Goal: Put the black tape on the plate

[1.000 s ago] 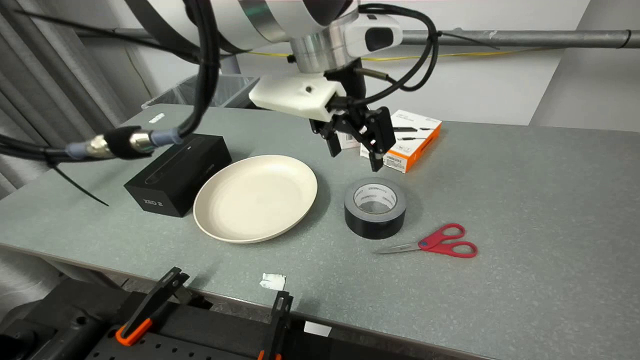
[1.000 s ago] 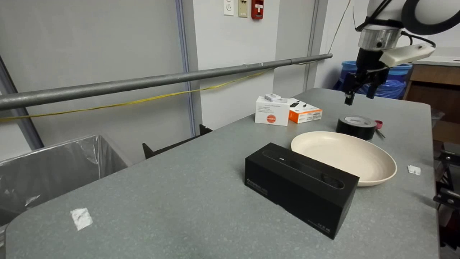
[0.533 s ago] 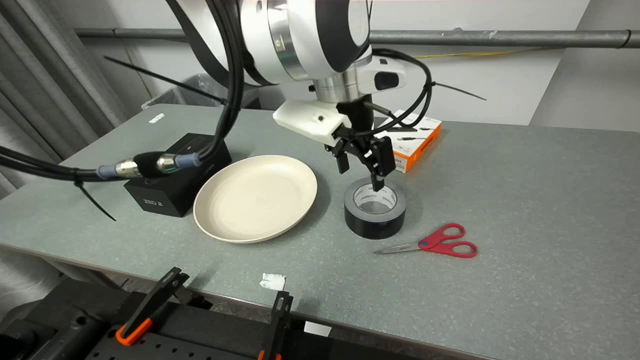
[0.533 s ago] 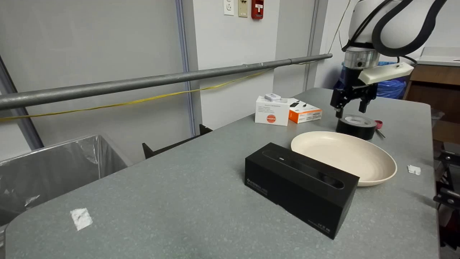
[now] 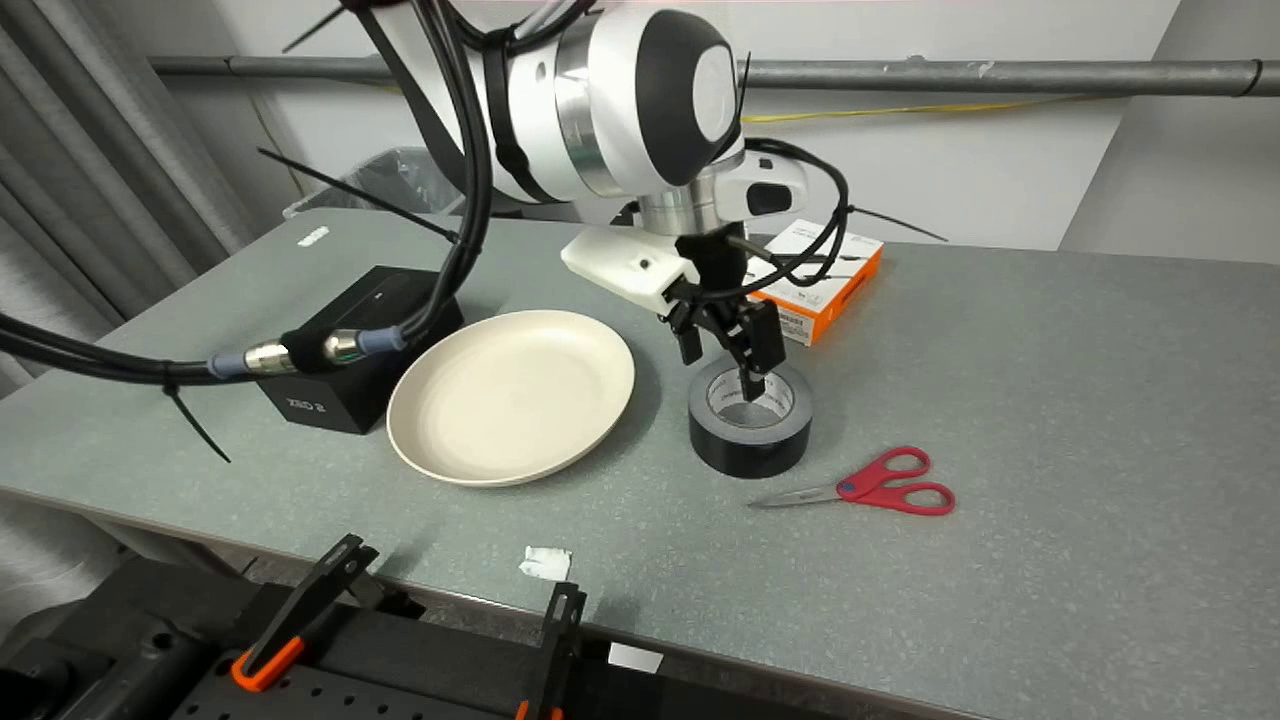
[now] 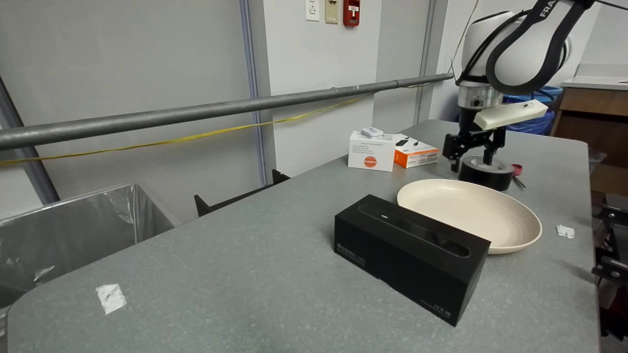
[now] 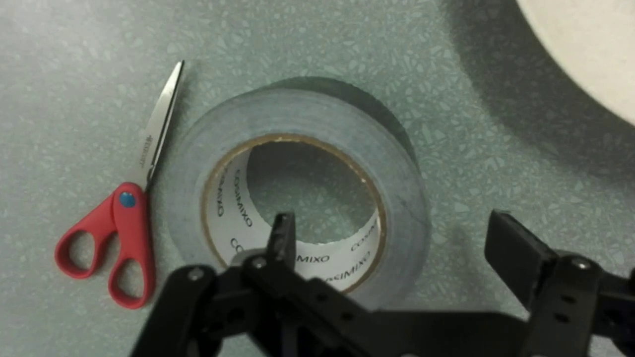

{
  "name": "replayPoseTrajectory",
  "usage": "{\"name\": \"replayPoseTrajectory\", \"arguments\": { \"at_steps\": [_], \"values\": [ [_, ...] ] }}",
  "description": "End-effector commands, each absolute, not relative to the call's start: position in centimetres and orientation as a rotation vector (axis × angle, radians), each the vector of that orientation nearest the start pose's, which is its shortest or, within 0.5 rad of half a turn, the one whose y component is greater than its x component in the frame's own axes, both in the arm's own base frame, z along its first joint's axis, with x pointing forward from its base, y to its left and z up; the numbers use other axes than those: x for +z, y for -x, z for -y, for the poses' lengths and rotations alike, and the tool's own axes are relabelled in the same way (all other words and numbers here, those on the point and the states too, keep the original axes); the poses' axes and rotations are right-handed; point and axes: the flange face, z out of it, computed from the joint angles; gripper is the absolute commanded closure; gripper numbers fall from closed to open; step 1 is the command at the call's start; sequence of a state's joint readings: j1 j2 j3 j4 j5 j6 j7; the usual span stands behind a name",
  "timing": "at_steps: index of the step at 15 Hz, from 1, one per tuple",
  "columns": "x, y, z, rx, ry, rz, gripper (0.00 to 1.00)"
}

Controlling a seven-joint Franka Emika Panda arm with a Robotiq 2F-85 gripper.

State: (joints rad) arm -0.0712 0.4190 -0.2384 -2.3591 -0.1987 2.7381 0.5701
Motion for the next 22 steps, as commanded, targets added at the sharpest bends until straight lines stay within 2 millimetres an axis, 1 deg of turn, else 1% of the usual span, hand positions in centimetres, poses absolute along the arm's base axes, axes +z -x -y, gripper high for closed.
{"name": "replayPoseTrajectory", "arguments": {
  "at_steps": [1,2,3,4,5,8,9,10,11,12,13,15,17,18,20,21,22],
  "values": [
    [13.9,-49.1,15.5,0.03,3.08,-1.161,0.1],
    [13.7,-49.3,15.5,0.03,3.072,-1.168,0.28],
    [13.7,-49.5,15.5,0.027,3.065,-1.178,0.34],
    [13.6,-49.7,15.6,0.029,3.056,-1.191,0.44],
    [13.7,-49.9,15.6,0.018,3.054,-1.199,0.51],
    [14.4,-50.7,15.7,0.004,3.049,-1.216,0.74],
    [14.9,-50.9,15.7,0.002,3.043,-1.217,0.83],
    [15.7,-51.0,15.4,-0.001,3.035,-1.206,0.89],
    [16.9,-51.1,14.9,-0.02,3.037,-1.189,0.96],
    [18.0,-51.1,14.2,-0.041,3.04,-1.161,0.95],
    [19.7,-50.7,13.0,-0.081,3.052,-1.103,0.94],
    [22.4,-50.2,10.6,-0.158,3.079,-0.983,0.94],
    [24.8,-49.7,7.2,-0.217,3.103,-0.82,0.94],
    [25.6,-49.4,5.4,-0.254,3.108,-0.746,0.94],
    [26.2,-48.3,1.4,-0.267,3.11,-0.593,0.94],
    [26.2,-47.7,-0.4,-0.254,3.113,-0.517,0.94],
    [25.6,-47.0,-2.1,-0.234,3.119,-0.44,0.94]
  ]
}}
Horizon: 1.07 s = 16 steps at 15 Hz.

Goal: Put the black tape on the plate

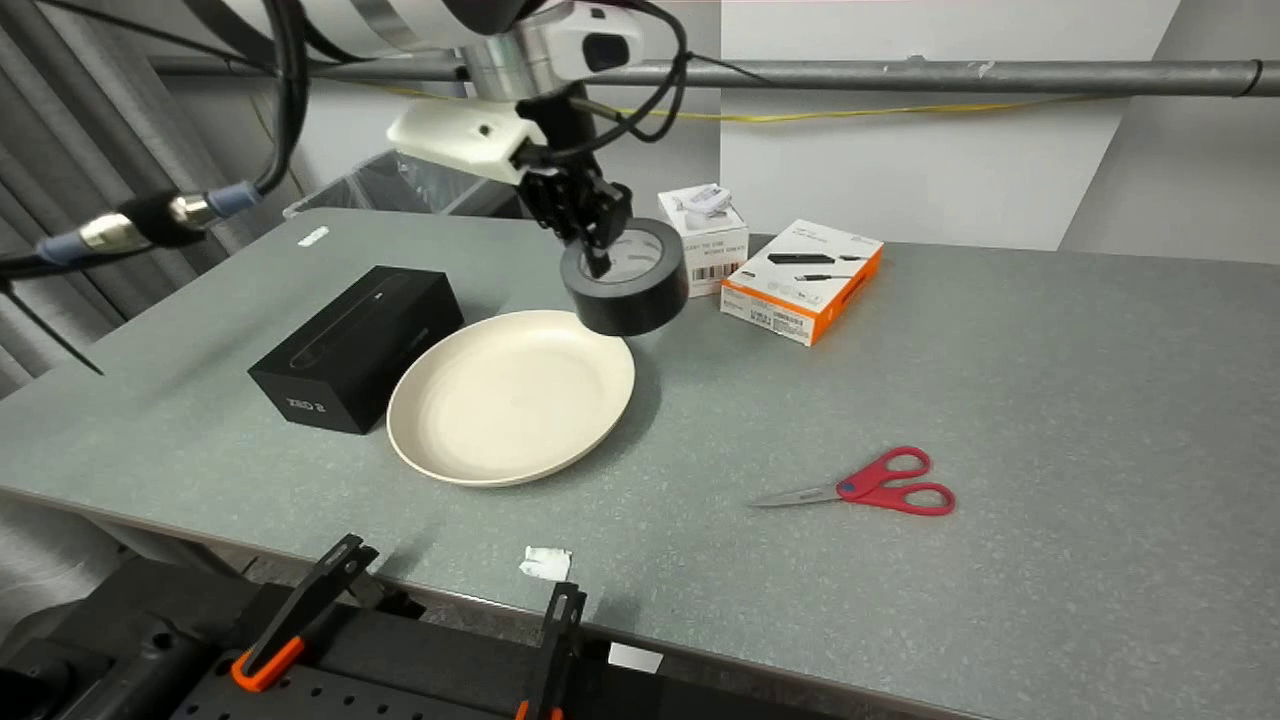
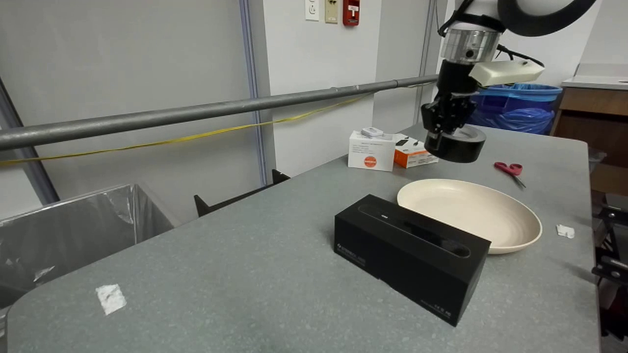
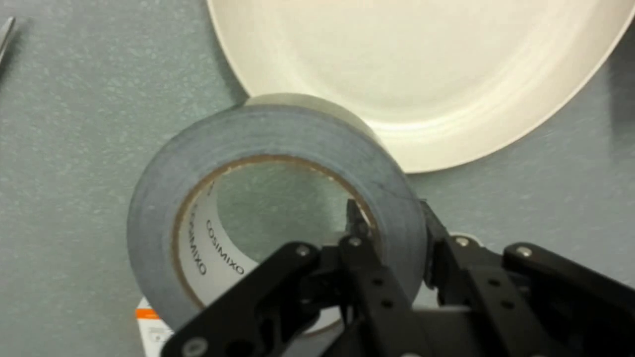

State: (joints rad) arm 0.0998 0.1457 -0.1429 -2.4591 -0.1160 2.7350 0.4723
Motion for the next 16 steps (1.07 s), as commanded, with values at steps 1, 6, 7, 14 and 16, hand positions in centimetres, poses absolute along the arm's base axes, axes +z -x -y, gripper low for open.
{"name": "replayPoseTrajectory", "arguments": {
  "at_steps": [1,6,7,14,16],
  "values": [
    [25.0,-46.3,-3.6,-0.214,3.127,-0.371,0.94],
    [20.6,-42.6,-8.3,-0.06,3.179,-0.121,0.94],
    [19.9,-42.0,-8.7,-0.038,3.19,-0.085,0.94],
    [16.6,-40.6,-9.2,-0.009,3.263,0.137,0.49],
    [16.7,-40.3,-9.3,-0.012,3.264,0.16,0.42]
  ]
}}
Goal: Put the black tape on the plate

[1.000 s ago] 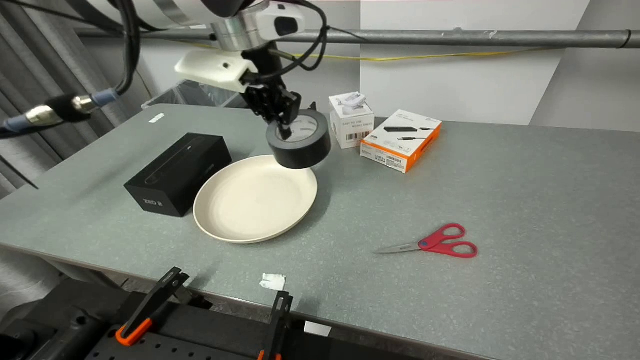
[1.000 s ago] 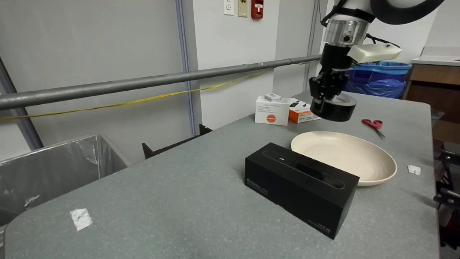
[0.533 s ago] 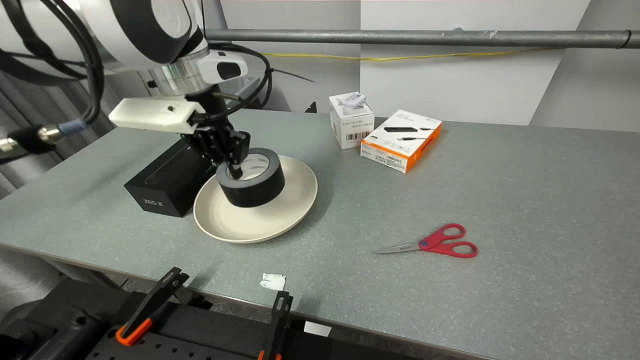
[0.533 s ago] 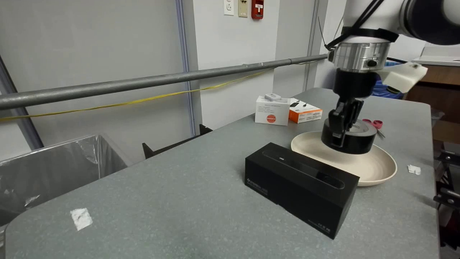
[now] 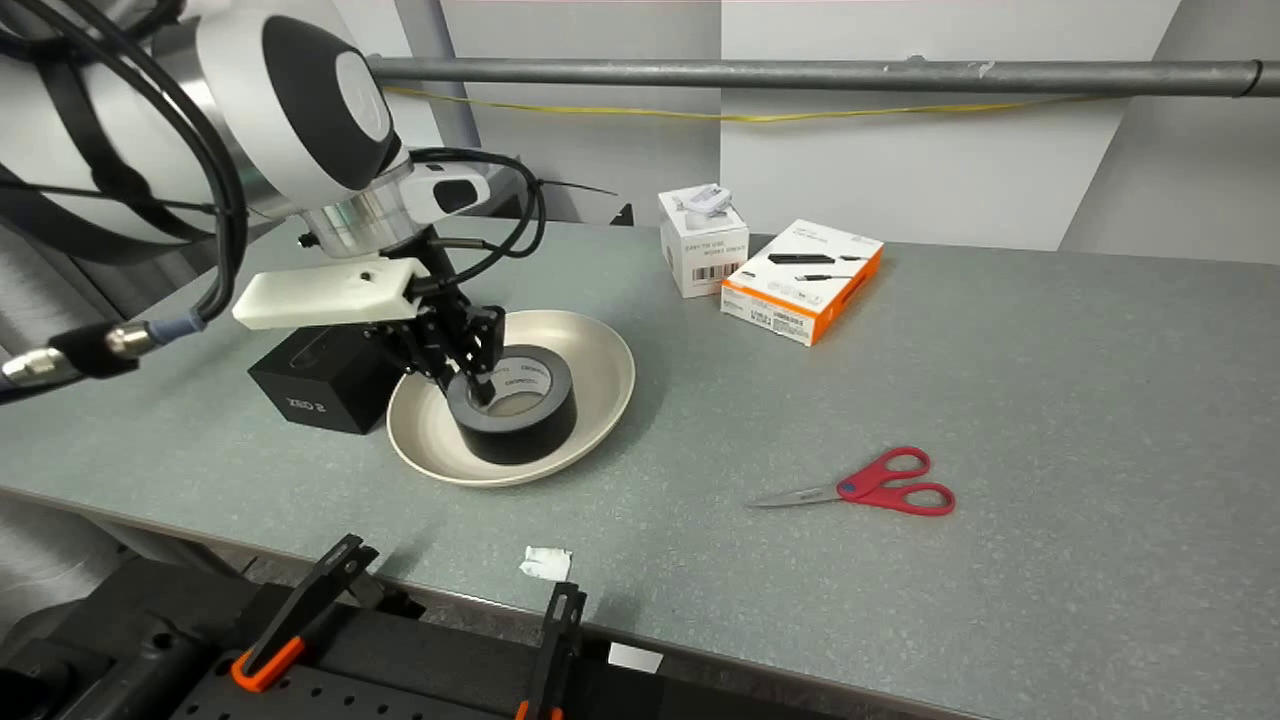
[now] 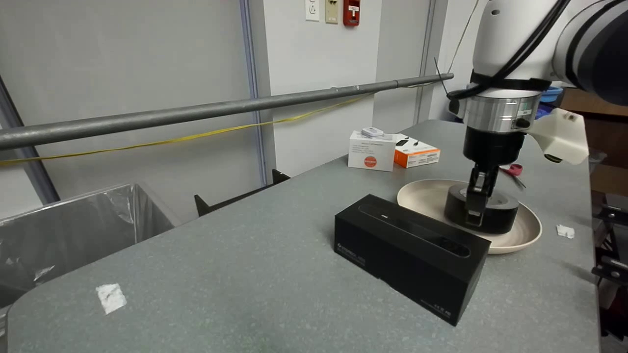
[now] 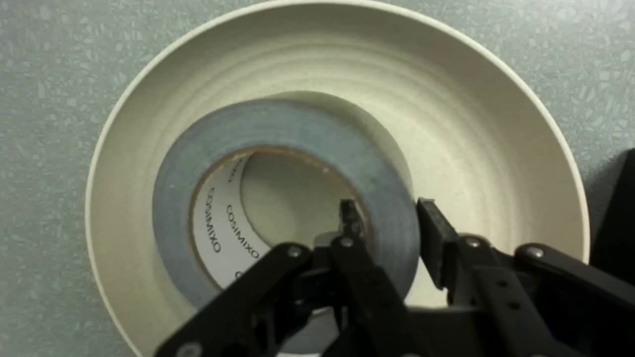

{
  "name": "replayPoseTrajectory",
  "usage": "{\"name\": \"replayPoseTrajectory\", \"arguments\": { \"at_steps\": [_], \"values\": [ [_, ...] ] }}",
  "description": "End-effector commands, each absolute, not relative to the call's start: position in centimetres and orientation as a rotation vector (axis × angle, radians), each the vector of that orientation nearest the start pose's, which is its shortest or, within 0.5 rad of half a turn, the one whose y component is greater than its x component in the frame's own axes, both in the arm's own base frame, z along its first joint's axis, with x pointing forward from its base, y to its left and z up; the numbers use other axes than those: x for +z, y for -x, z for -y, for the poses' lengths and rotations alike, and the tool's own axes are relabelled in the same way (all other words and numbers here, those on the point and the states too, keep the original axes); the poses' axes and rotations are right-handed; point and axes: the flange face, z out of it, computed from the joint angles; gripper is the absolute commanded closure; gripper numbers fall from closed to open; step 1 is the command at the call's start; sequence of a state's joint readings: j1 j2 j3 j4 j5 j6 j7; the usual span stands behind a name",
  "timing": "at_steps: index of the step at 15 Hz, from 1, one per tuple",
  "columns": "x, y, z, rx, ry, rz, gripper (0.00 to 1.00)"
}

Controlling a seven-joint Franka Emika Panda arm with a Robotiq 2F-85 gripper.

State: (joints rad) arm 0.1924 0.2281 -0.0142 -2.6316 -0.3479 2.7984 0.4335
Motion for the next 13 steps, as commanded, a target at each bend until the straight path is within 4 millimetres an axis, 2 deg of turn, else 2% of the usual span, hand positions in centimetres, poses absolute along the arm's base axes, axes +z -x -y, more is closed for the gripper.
{"name": "replayPoseTrajectory", "arguments": {
  "at_steps": [1,5,6,13],
  "values": [
    [16.9,-40.2,-9.5,-0.013,3.26,0.168,0.34],
    [17.7,-40.5,-9.8,-0.025,3.254,0.161,0.04],
    [17.8,-40.6,-9.8,-0.03,3.255,0.156,0.01],
    [17.3,-40.9,-9.7,0.003,3.259,0.156,0.0]
  ]
}}
